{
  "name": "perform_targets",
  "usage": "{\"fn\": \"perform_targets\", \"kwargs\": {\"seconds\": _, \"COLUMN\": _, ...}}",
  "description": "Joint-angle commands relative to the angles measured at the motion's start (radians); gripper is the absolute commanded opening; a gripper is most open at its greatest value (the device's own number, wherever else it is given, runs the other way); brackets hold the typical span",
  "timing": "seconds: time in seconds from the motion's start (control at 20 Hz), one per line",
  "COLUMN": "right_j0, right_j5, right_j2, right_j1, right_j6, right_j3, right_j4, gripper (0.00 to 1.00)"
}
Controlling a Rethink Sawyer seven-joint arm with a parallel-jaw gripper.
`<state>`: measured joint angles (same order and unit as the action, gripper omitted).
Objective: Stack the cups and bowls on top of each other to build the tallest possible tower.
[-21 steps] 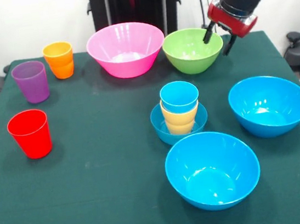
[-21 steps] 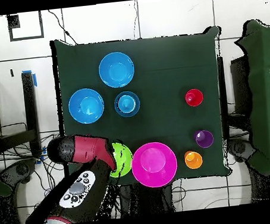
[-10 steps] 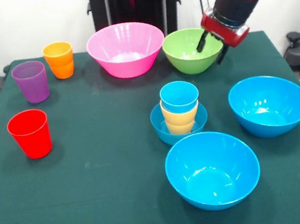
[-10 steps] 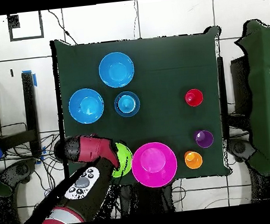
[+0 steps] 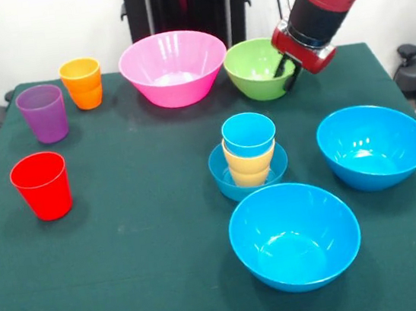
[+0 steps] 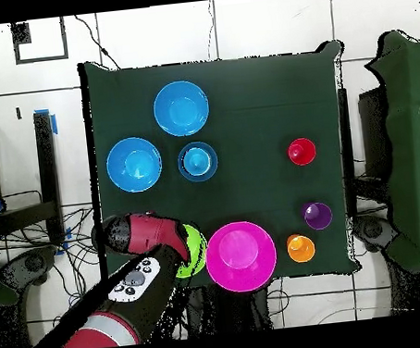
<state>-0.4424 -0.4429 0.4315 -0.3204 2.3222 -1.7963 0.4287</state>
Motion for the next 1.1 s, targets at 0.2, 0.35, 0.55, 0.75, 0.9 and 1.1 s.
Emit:
{"fn": "perform_targets", "kwargs": {"seconds": 0.2, "right_j0": 0.045, "right_j5": 0.002, "right_j2": -0.165, "right_j1": 0.003, "right_j6": 0.162, "right_j3": -0.036, "right_j4": 0.042, "gripper": 0.00}}
{"fn": "perform_targets", "kwargs": {"seconds": 0.35, "right_j0": 0.049, "right_j5": -0.006, "right_j2": -0.173, "right_j1": -0.004, "right_j6": 0.160, "right_j3": -0.039, "right_j4": 0.041, "gripper": 0.00}}
{"fn": "perform_targets", "kwargs": {"seconds": 0.55, "right_j0": 0.065, "right_j5": -0.033, "right_j2": -0.185, "right_j1": -0.037, "right_j6": 0.155, "right_j3": -0.053, "right_j4": 0.046, "gripper": 0.00}}
{"fn": "perform_targets", "kwargs": {"seconds": 0.75, "right_j0": 0.083, "right_j5": -0.021, "right_j2": -0.198, "right_j1": -0.091, "right_j6": 0.116, "right_j3": -0.041, "right_j4": 0.028, "gripper": 0.00}}
{"fn": "perform_targets", "kwargs": {"seconds": 0.9, "right_j0": 0.065, "right_j5": -0.035, "right_j2": -0.165, "right_j1": -0.118, "right_j6": 0.109, "right_j3": -0.001, "right_j4": 0.001, "gripper": 0.00}}
{"fn": "perform_targets", "kwargs": {"seconds": 1.1, "right_j0": 0.022, "right_j5": -0.173, "right_j2": -0.071, "right_j1": -0.145, "right_j6": 0.065, "right_j3": 0.112, "right_j4": -0.080, "gripper": 0.00}}
